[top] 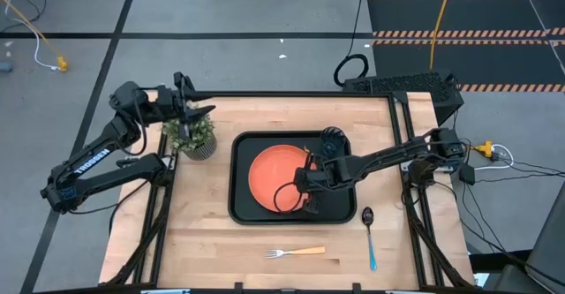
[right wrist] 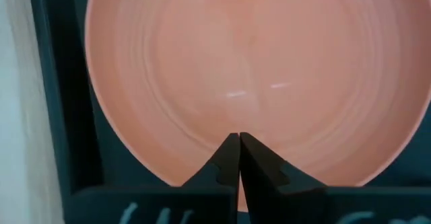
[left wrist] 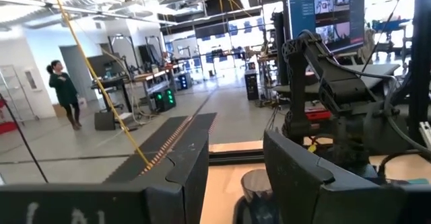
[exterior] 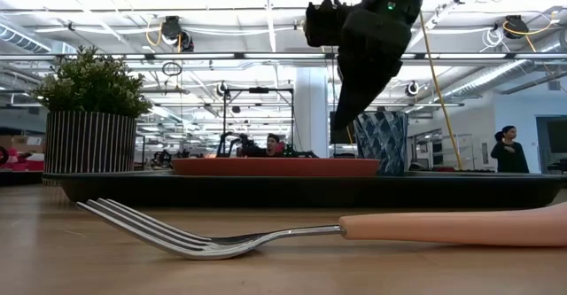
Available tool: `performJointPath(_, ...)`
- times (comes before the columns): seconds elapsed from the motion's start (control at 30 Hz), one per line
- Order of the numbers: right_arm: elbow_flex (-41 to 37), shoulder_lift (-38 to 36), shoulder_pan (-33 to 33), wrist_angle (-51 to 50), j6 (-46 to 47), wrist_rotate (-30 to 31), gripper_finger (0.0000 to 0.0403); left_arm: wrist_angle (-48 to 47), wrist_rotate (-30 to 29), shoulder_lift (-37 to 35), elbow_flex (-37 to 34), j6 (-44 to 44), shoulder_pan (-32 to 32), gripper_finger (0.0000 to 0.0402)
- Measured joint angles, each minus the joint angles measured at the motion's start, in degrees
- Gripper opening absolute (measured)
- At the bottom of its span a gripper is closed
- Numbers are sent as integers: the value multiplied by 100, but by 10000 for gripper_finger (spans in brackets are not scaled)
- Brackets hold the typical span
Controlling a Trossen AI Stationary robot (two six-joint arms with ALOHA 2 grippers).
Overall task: Pick and place plate/cup/fork/spoon on tray
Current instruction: Adjust the orange plate on the black serving tray
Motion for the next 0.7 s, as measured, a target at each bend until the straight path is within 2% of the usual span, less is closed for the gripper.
performJointPath(0.2,-33,1,-164,7,-321,-28,0,95,-50,0,0,19,0,145)
performJointPath(0.5,-775,7,-324,280,-384,-347,0,192,-59,0,0,-153,0,145)
performJointPath(0.7,-839,-30,-382,483,-375,-348,0,131,-56,0,0,-120,0,145)
